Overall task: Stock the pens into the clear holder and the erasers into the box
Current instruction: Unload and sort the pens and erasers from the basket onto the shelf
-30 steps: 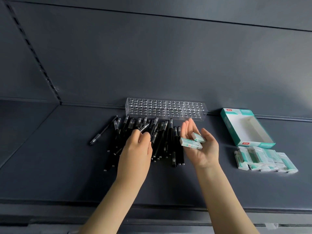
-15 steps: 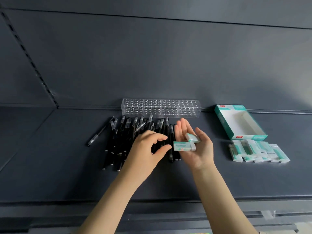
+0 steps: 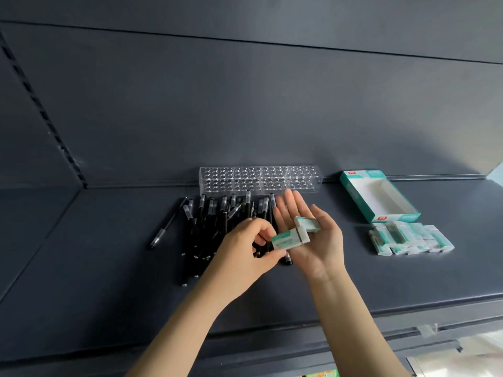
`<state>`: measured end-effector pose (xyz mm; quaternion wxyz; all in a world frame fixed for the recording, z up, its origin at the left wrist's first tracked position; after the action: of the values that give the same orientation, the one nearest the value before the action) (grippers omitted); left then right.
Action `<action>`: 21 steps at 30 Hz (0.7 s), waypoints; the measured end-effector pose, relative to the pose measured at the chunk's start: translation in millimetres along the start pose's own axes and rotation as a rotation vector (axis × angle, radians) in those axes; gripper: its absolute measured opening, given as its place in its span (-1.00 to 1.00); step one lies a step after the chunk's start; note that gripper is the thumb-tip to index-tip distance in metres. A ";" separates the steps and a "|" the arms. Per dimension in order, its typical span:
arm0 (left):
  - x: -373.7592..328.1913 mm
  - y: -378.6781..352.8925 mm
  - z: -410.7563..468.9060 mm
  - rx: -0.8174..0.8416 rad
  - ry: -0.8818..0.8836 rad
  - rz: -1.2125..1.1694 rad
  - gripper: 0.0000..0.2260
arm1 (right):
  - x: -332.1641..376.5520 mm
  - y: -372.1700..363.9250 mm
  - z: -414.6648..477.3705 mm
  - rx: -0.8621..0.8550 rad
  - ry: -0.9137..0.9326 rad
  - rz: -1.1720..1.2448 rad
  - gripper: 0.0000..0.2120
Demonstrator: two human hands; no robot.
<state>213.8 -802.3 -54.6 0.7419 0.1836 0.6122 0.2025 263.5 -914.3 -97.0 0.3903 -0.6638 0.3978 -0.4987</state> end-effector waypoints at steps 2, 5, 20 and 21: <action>5.8 4.7 -0.8 -0.008 0.058 -0.081 -0.81 | 7.8 -3.4 1.9 0.024 0.054 -0.007 -0.65; 16.0 9.8 3.5 -0.034 0.188 -0.266 -0.83 | 26.5 7.2 3.1 -0.064 0.133 -0.235 -0.82; -34.0 -129.1 44.0 -0.113 0.493 -0.661 -0.78 | 202.7 60.2 -2.8 -0.010 0.158 -0.469 -0.80; -39.0 -143.7 46.5 -0.111 0.502 -0.648 -0.78 | 219.7 64.6 -2.8 0.015 0.172 -0.493 -0.83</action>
<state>263.8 -946.1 -88.3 0.6038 -0.1142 0.7884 0.0296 292.7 -1140.7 -78.4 0.2266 -0.6928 0.2523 -0.6364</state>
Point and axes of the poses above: each hand's wrist, its own z-axis towards the middle knuckle, its own y-axis out of the back of the hand, x = y × z, the point moved 9 cm from there along z, towards the middle knuckle, and after that the axes turned 8 degrees about y, right-handed, at the moved point
